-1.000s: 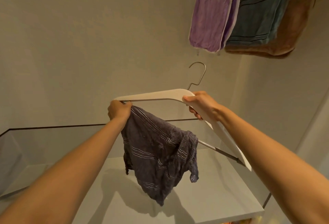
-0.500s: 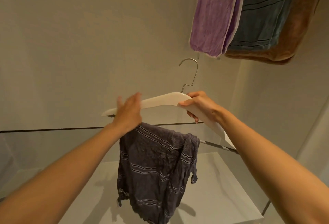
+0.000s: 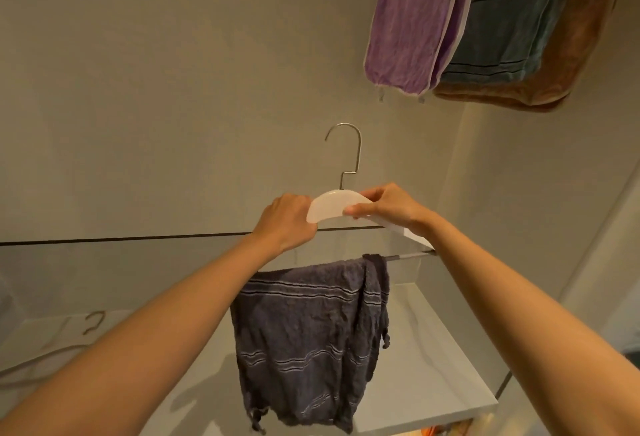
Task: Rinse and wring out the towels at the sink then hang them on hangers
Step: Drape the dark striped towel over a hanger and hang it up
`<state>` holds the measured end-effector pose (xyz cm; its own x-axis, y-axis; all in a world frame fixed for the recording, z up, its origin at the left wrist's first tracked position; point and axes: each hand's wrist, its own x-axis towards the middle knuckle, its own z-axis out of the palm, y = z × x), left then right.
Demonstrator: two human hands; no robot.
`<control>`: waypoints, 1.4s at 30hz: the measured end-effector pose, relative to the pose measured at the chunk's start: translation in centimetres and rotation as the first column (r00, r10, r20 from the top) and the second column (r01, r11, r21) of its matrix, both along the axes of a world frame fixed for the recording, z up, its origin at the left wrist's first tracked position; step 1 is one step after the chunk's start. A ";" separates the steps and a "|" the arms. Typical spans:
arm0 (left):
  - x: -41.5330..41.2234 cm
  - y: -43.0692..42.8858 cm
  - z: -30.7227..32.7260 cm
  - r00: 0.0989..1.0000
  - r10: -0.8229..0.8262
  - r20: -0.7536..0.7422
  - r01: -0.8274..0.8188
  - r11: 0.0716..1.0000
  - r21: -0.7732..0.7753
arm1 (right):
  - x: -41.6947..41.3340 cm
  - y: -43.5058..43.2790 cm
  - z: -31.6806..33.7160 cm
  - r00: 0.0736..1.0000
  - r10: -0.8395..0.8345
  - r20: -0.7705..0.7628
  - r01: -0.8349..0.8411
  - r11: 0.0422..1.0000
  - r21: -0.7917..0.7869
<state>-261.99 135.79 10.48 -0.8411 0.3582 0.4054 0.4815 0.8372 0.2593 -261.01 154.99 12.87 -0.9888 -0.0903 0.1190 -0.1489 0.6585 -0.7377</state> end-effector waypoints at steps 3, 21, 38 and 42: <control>0.1 0.2 -0.1 0.999 0.040 0.009 -0.040 0.997 0.063 | -0.4 1.3 -1.9 0.965 -0.193 -0.176 0.174 0.978 -0.117; -0.5 -0.9 1.7 0.986 0.165 -0.008 -0.162 0.978 0.132 | 2.1 0.8 -10.3 0.913 -0.147 0.381 0.271 0.917 -0.294; -0.5 -2.3 1.0 0.985 0.175 -0.008 -0.174 0.980 0.094 | 0.4 0.4 -3.9 0.952 -0.305 -0.026 0.302 0.949 -0.086; -0.2 -1.4 0.7 0.994 0.105 0.004 -0.105 0.993 0.052 | 1.0 -1.2 -4.0 0.972 -0.155 0.177 0.232 0.752 -0.617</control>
<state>-262.20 134.36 11.16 -0.8736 0.2460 0.4199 0.3910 0.8685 0.3046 -260.04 153.74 8.85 -0.9865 0.1614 -0.0279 0.0356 0.0451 -0.9983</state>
